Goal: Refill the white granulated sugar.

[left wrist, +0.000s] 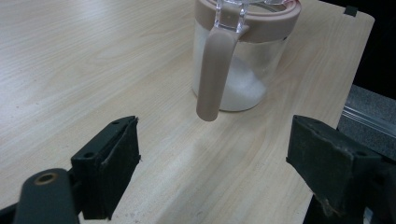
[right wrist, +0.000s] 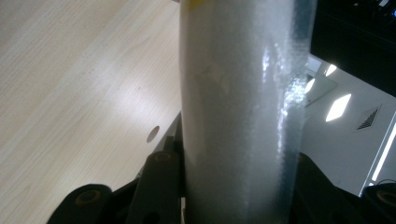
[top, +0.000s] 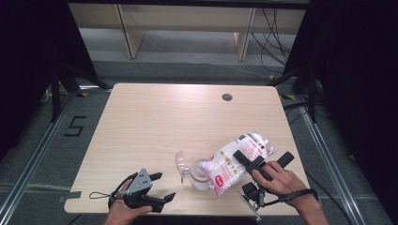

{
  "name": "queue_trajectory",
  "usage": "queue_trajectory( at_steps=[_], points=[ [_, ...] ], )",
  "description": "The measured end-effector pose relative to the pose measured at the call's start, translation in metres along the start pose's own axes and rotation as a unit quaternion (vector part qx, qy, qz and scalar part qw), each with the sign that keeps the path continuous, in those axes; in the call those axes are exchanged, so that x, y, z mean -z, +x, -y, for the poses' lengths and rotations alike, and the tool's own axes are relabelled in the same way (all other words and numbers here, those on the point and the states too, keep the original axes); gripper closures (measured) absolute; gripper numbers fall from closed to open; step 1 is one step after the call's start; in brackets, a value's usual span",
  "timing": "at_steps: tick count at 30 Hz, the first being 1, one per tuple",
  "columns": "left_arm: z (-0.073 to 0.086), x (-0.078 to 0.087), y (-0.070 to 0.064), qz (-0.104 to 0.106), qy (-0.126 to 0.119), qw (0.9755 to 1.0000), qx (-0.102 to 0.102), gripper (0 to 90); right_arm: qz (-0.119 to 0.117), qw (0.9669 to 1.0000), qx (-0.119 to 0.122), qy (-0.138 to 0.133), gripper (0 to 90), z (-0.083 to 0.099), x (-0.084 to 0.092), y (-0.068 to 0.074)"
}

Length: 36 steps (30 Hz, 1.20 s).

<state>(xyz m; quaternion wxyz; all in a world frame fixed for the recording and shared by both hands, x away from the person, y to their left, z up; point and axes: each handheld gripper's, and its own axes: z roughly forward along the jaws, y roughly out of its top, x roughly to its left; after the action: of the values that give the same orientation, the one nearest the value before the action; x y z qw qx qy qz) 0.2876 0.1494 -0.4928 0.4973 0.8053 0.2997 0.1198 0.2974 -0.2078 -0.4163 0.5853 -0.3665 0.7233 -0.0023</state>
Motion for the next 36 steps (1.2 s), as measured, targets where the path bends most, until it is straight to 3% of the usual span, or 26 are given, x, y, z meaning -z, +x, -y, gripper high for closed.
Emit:
queue_trajectory(
  at_steps=[20,24,25,26,31,36],
  points=[
    [0.0001,-0.0003,0.0003,0.0,0.001,1.0,0.0,16.3,-0.001,1.0,0.002,-0.001,72.5,-0.0007,-0.0001,0.0001],
    [-0.0001,0.0,0.0006,0.0,0.0,1.0,-0.001,16.3,0.003,1.0,0.004,-0.003,72.6,-0.001,0.0004,-0.0004],
    [0.0001,-0.0002,0.0002,0.0,0.0,1.0,0.003,16.3,0.02,0.9998,-0.003,-0.009,72.6,-0.0008,-0.0001,0.0014],
    [0.0001,-0.0007,0.0001,0.0,-0.002,1.0,0.003,16.3,0.002,1.0,0.0,-0.001,72.7,-0.0011,0.0015,-0.0009],
    [-0.0004,0.0005,0.0004,-0.004,-0.001,1.0,0.003,16.3,0.006,0.9999,0.01,0.003,72.8,0.0006,0.0043,-0.0045],
    [0.0001,-0.0007,-0.0001,0.0,-0.003,1.0,0.002,16.3,0.005,1.0,-0.002,0.0,72.9,0.0,0.0037,-0.0025]
  ],
)
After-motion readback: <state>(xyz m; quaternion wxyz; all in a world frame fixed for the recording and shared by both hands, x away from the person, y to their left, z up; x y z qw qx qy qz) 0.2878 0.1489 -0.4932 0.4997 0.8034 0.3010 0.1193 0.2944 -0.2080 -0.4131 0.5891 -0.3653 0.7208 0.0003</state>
